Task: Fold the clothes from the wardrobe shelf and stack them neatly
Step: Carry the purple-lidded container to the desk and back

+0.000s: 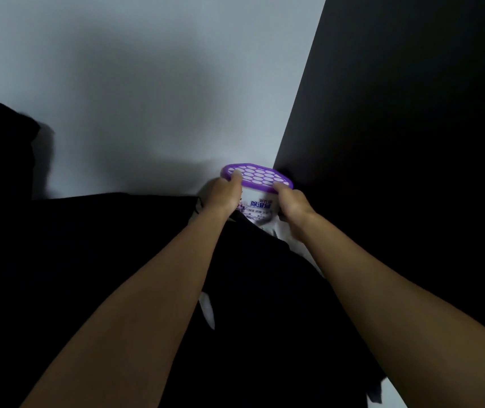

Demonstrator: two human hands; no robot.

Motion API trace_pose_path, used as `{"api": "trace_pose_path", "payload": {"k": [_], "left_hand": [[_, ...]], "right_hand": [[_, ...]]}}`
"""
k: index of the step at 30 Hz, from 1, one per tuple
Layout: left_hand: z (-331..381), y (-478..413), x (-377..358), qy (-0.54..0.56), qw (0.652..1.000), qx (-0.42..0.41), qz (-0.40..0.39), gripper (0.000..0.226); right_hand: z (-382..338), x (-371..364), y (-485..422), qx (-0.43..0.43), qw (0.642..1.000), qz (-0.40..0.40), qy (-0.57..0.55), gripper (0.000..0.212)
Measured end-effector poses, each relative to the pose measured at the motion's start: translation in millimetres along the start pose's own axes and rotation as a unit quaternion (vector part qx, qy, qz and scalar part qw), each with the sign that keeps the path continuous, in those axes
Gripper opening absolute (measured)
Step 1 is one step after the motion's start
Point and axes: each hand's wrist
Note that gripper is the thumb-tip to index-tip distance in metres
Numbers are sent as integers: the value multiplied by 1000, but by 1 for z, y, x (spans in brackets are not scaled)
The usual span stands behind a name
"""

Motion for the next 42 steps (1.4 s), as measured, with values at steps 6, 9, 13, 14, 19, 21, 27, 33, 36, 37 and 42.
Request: {"api": "trace_pose_path", "payload": {"k": [6, 9, 13, 14, 19, 21, 27, 33, 36, 37, 42], "left_hand": [[-14, -11, -6, 108, 993, -33, -20, 50], [-14, -8, -4, 123, 991, -41, -44, 52], [0, 10, 5, 162, 983, -80, 5, 41], [7, 16, 9, 174, 981, -82, 10, 40], [42, 54, 42, 277, 958, -69, 27, 34], [53, 78, 54, 317, 946, -69, 18, 28], [56, 165, 111, 311, 947, -62, 39, 31], [40, 262, 142, 267, 960, -28, 79, 43], [23, 312, 143, 267, 956, -23, 115, 41], [19, 330, 143, 268, 954, -24, 130, 40], [-4, 416, 134, 266, 947, -5, 181, 47]], "right_hand": [[29, -6, -15, 55, 998, 17, -24, 54], [33, -5, -15, 62, 995, 1, -81, 38], [29, 1, 0, 72, 988, 10, -138, 36], [25, 1, 7, 76, 985, 11, -154, 38], [-15, 7, 57, 103, 964, -25, -243, 37], [-31, 16, 82, 117, 953, -54, -274, 38], [-57, 27, 161, 123, 938, -144, -291, 51], [-51, 34, 222, 80, 922, -216, -310, 38], [-39, 42, 257, 45, 909, -273, -311, 34], [-34, 47, 269, 37, 901, -294, -317, 34], [0, 77, 321, 25, 864, -391, -316, 20]]}}
Point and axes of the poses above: each hand's wrist, its own y-axis away from the middle knuckle, its own x-axis out of the back of the hand, z = x × y, and after that the axes turned 12 degrees about -y, right-handed
